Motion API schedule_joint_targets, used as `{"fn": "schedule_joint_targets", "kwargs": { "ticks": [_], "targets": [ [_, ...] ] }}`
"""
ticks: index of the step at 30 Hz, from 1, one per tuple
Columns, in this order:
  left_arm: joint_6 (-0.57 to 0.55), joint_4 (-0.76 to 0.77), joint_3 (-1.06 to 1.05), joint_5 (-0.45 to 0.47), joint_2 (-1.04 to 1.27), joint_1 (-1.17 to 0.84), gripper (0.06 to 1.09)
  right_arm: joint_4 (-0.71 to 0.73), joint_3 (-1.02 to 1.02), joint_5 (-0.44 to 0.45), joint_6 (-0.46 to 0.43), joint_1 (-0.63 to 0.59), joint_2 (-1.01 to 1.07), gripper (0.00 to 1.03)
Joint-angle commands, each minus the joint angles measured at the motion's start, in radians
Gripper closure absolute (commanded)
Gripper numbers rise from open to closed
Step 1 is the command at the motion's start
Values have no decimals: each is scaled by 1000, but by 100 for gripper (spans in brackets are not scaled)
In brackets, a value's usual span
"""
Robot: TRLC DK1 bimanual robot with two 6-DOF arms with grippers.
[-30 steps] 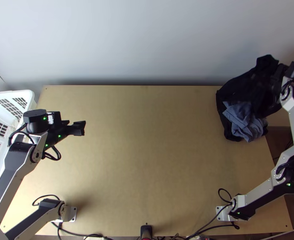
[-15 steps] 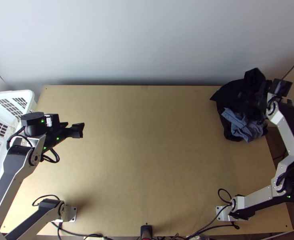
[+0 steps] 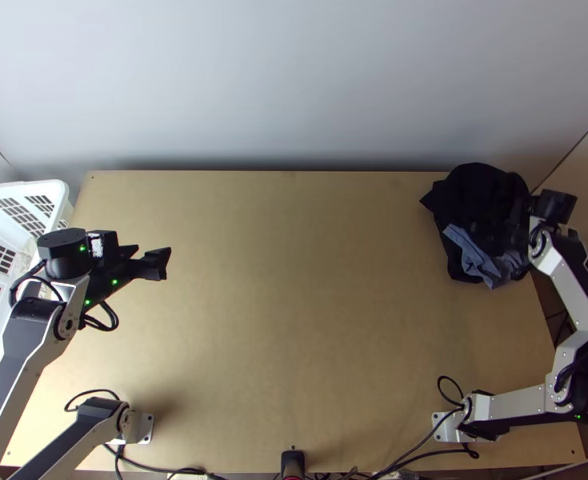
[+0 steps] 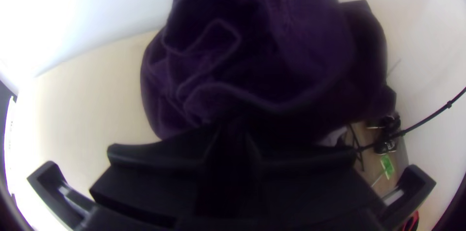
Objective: Fold the t-shirt
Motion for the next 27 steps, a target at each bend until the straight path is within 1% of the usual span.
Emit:
{"fn": "schedule_joint_targets", "kwargs": {
  "ticks": [1, 5, 7, 8, 9, 10, 11, 12, 13, 15, 19, 22, 27],
  "targets": [
    [-23, -5, 9, 1, -6, -30, 10, 74, -147, 3, -10, -49, -33, 100],
    [-29, -8, 1, 1, -8, -38, 10, 148, -208, 1, -7, -46, -28, 100],
    [-29, -8, -5, 1, -8, -38, 10, 209, -217, 1, -4, -41, -18, 100],
    [-29, -8, -8, 1, -8, -38, 10, 220, -213, 1, -4, -38, -9, 96],
    [-29, -8, -10, 1, -9, -36, 10, 221, -205, 1, 2, -38, -1, 80],
    [-29, -10, -11, 0, -9, -34, 10, 224, -194, 1, 18, -38, 7, 57],
    [-28, -14, -13, 0, -13, -33, 10, 224, -182, 1, 33, -38, 11, 28],
    [-25, -16, -14, 0, -17, -31, 10, 224, -173, 0, 47, -38, 11, 9],
    [-20, -19, -16, 0, -20, -27, 10, 223, -159, 0, 50, -37, 11, 3],
    [-12, -23, -22, 0, -26, -13, 10, 189, -124, -8, 68, -37, 18, 3],
    [-9, -20, -47, 1, -32, -4, 10, 132, -104, -13, 71, -37, 1, 3],
    [-9, 0, -67, 4, -32, -8, 10, 63, -114, -16, 68, -37, -21, 3],
    [-9, 21, -64, 8, -29, -10, 10, 6, -174, -16, 50, -35, -125, 3]
  ]
}}
